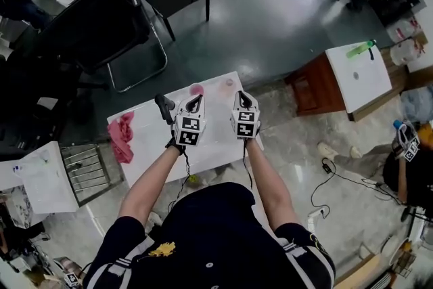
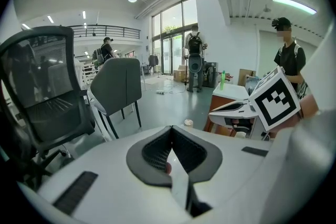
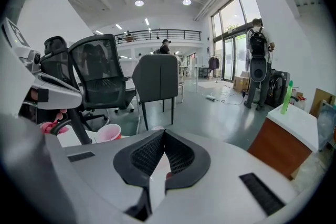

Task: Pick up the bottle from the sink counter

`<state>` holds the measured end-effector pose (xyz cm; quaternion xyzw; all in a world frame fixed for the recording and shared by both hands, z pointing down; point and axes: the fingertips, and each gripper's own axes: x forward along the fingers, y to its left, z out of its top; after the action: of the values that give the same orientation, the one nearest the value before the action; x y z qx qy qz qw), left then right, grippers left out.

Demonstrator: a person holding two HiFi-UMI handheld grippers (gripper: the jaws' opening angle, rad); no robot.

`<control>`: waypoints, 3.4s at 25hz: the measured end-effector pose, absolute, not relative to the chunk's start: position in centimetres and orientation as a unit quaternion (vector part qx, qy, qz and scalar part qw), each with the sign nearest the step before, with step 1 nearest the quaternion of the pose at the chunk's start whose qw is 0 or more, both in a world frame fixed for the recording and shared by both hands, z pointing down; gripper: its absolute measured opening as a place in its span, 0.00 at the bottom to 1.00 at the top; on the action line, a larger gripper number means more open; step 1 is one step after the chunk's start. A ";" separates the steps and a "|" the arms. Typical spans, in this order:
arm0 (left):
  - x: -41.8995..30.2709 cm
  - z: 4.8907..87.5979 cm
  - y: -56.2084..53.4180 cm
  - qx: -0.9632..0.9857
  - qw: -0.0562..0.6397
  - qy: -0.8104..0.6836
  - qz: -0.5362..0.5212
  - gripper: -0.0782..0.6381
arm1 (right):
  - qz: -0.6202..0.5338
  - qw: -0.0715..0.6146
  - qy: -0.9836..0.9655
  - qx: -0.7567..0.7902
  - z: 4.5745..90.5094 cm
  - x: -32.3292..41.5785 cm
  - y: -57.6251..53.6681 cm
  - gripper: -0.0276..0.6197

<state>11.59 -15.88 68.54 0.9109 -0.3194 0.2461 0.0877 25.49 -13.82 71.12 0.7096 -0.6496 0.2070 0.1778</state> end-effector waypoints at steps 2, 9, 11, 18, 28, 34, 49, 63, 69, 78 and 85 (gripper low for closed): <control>11.7 69.0 -15.7 0.909 0.094 -0.318 0.251 0.13 | 0.210 0.181 -0.653 0.705 71.6 25.4 -14.1 0.08; 11.7 70.4 -16.0 0.903 0.103 -0.324 0.262 0.13 | 0.219 0.191 -0.654 0.698 73.4 25.5 -15.2 0.08; 11.6 70.5 -16.4 0.901 0.106 -0.327 0.264 0.13 | 0.219 0.197 -0.655 0.696 73.9 25.5 -15.5 0.08; 11.3 71.6 -17.2 0.894 0.118 -0.337 0.271 0.13 | 0.226 0.201 -0.658 0.689 75.6 25.3 -16.7 0.23; 11.7 71.5 -17.4 0.894 0.127 -0.341 0.262 0.13 | 0.257 0.195 -0.665 0.674 79.3 24.9 -18.6 0.55; 11.8 72.0 -18.2 0.888 0.140 -0.349 0.265 0.13 | 0.259 0.197 -0.674 0.663 80.3 24.5 -19.6 0.66; 12.1 73.3 -19.0 0.881 0.156 -0.356 0.271 0.13 | 0.260 0.220 -0.671 0.658 83.4 24.7 -21.5 0.73; 11.6 73.2 -19.6 0.878 0.161 -0.364 0.265 0.13 | 0.273 0.237 -0.667 0.651 85.1 23.8 -22.9 0.73; 11.9 72.8 -19.6 0.878 0.166 -0.364 0.262 0.13 | 0.247 0.264 -0.665 0.653 85.1 23.5 -23.6 0.73; 11.6 73.1 -19.0 0.876 0.170 -0.368 0.261 0.13 | 0.219 0.276 -0.668 0.655 85.0 23.9 -23.5 0.70; 11.5 73.0 -18.7 0.876 0.171 -0.369 0.259 0.13 | 0.212 0.270 -0.665 0.663 84.9 24.0 -23.5 0.70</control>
<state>11.48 -18.74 73.02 0.8760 -0.3692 0.2589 0.1710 24.02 -23.53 84.91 0.6630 -0.6653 0.2123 0.2698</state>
